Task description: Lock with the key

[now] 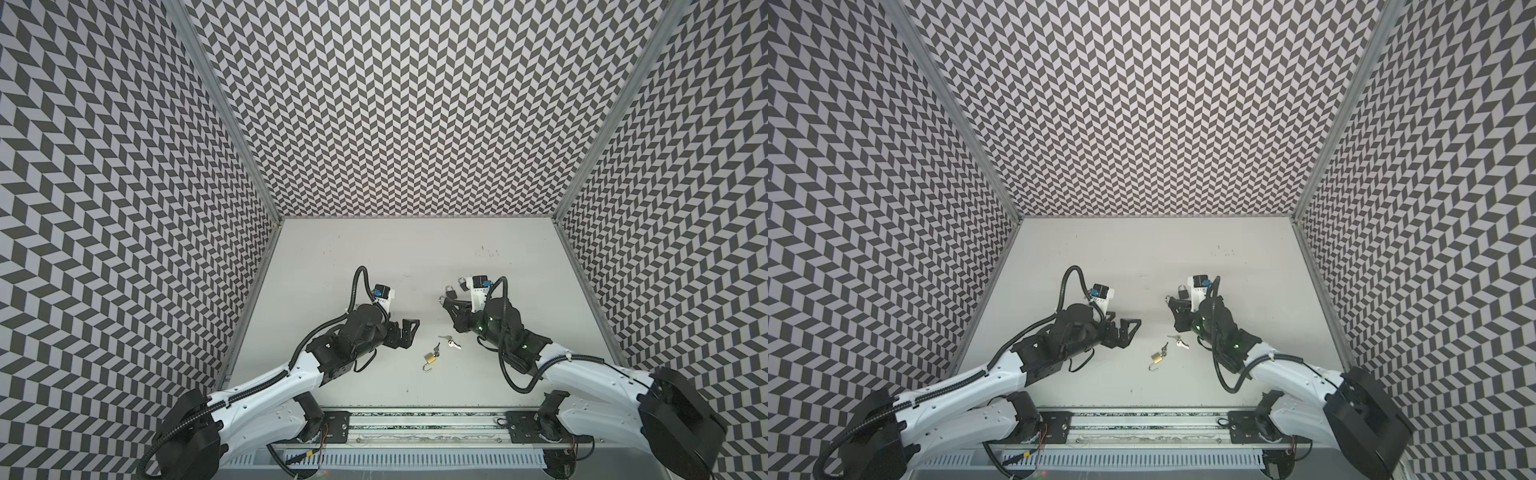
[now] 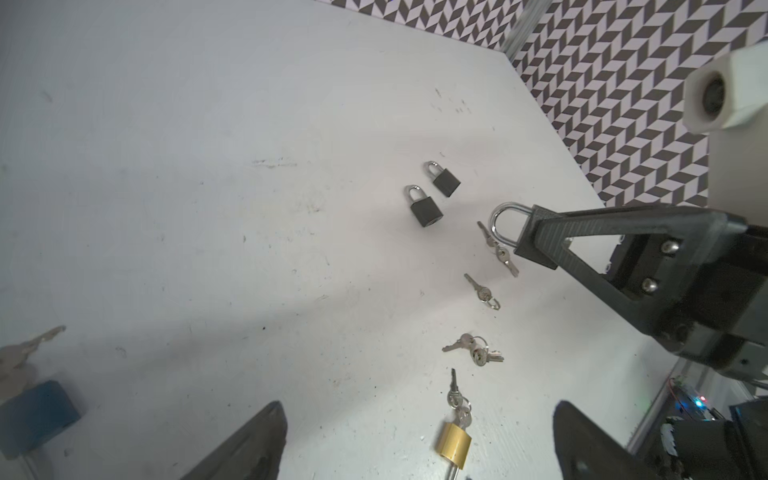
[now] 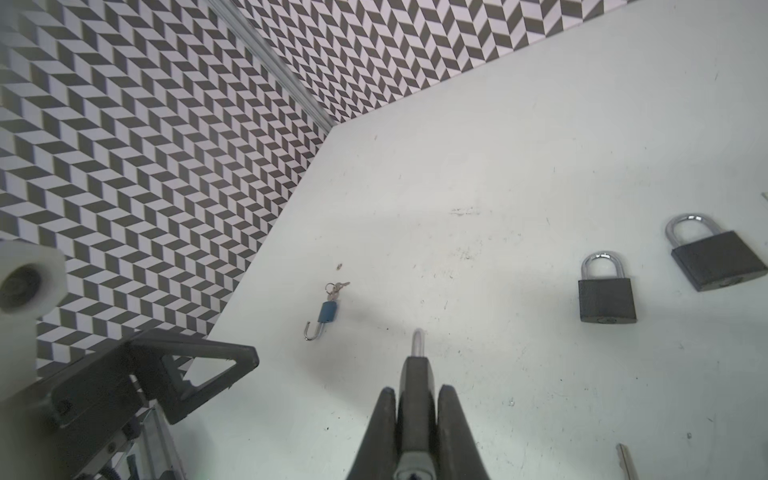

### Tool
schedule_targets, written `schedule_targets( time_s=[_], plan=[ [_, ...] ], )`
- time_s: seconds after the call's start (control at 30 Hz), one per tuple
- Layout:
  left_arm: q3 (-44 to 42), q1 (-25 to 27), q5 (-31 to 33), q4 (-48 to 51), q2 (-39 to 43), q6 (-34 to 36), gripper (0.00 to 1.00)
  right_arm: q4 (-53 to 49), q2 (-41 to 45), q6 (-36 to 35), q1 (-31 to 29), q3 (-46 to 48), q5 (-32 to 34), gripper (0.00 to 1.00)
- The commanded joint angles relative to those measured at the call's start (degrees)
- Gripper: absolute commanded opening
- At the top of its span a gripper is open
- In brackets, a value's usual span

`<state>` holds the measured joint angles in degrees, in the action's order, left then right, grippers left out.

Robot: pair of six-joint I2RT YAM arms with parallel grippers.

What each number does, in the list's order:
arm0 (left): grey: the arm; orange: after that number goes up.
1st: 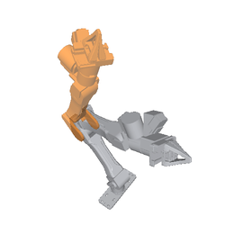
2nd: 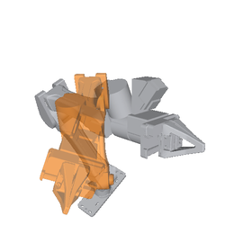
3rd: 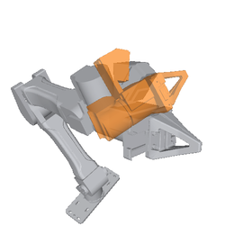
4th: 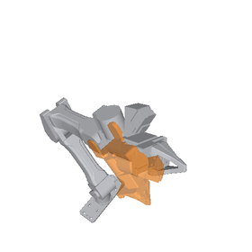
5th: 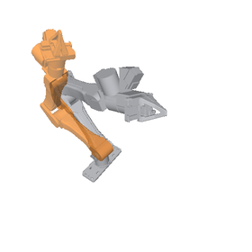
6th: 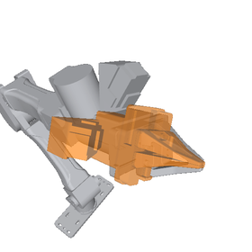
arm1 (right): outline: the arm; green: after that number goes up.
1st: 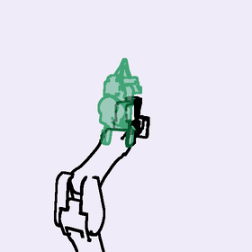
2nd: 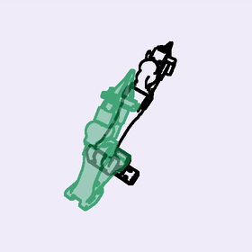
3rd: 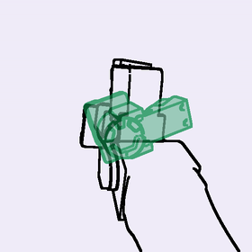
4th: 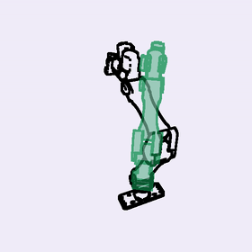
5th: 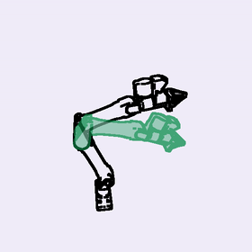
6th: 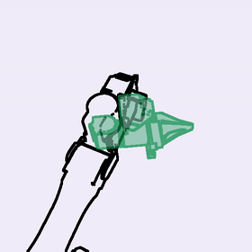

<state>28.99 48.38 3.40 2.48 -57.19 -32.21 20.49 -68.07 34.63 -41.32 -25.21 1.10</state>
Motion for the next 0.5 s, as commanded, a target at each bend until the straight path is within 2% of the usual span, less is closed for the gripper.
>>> schedule_targets(
  time_s=[0.0,0.23,0.37,0.47],
  plan=[
    [-1.9,-1.5,0.7,-5.2,-1.0,-3.7,1.00,9.4,-4.4,4.5,0.3,-0.8,2.0,0.00],
    [-4.1,-4.0,-0.7,-7.0,-1.1,-4.7,1.00,12.9,-14.7,8.6,0.4,-3.3,2.8,0.00],
    [-4.4,-4.1,0.4,-6.4,-0.1,-4.1,1.00,13.6,-20.1,9.3,0.5,-6.4,1.9,0.00],
    [-4.9,-4.1,1.1,-6.1,0.6,-4.3,1.00,12.6,-23.8,11.2,0.6,-8.9,3.7,0.00]
  ],
)
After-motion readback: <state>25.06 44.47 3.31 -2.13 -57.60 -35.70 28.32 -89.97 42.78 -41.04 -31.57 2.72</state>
